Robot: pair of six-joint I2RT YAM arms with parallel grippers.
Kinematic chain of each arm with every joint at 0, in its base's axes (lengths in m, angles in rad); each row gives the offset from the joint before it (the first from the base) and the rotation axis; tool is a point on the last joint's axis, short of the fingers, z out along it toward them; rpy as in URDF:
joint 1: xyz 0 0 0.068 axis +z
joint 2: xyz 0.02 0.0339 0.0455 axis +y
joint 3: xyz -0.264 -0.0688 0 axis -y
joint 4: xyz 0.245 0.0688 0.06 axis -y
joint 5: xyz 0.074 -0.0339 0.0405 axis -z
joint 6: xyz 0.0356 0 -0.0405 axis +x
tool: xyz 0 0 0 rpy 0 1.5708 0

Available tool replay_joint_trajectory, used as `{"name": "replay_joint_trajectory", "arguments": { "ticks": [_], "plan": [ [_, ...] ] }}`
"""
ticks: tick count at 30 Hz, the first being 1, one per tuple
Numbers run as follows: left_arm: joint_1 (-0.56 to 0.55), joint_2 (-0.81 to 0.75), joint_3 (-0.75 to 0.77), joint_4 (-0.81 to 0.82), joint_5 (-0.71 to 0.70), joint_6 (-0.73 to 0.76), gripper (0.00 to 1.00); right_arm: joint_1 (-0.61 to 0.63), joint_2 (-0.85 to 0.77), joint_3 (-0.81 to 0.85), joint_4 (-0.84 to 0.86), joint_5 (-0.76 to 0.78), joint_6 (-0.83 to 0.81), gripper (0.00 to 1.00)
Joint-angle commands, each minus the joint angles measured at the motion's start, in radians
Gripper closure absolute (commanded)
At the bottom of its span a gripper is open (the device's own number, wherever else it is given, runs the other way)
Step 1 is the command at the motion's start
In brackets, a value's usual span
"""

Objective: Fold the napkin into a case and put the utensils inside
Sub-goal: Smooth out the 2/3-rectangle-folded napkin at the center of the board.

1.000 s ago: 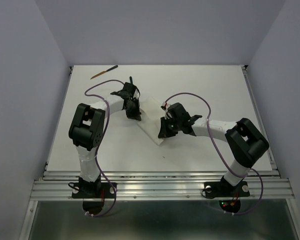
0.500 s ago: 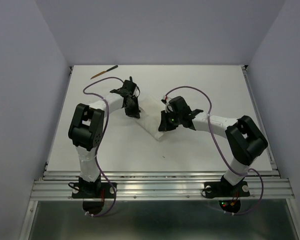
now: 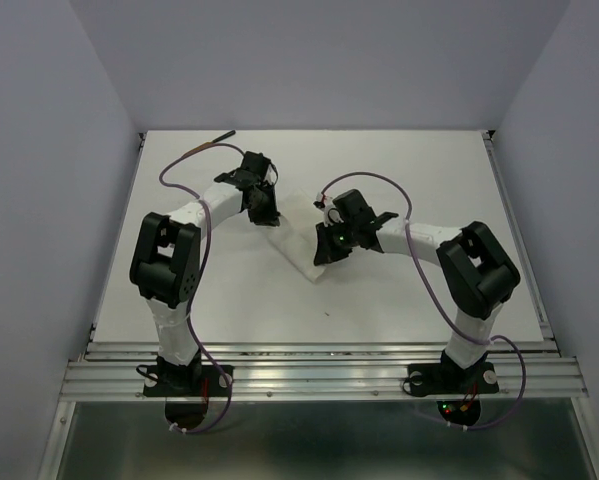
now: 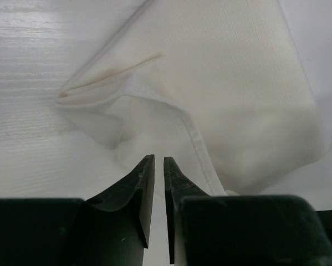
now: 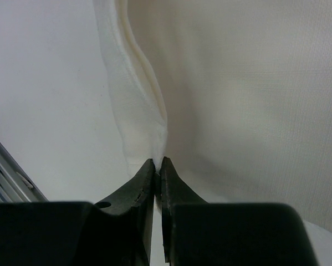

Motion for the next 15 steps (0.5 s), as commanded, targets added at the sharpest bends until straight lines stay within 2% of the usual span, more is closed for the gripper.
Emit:
{"name": "replay_joint_trajectory", "arguments": {
  "ticks": [1, 8, 15],
  "plan": [
    [-0.003, -0.047, 0.018, -0.008, 0.018, 0.017, 0.79, -0.015, 0.016, 0.055, -0.002, -0.035, -0.042, 0.99],
    [-0.006, -0.035, -0.008, 0.021, 0.096, 0.026, 0.95, -0.035, 0.04, 0.077, -0.017, -0.052, -0.056, 0.99],
    [-0.012, 0.005, -0.002, 0.044, 0.167, 0.049, 1.0, -0.055, 0.059, 0.08, -0.018, -0.064, -0.062, 0.99]
  ]
}}
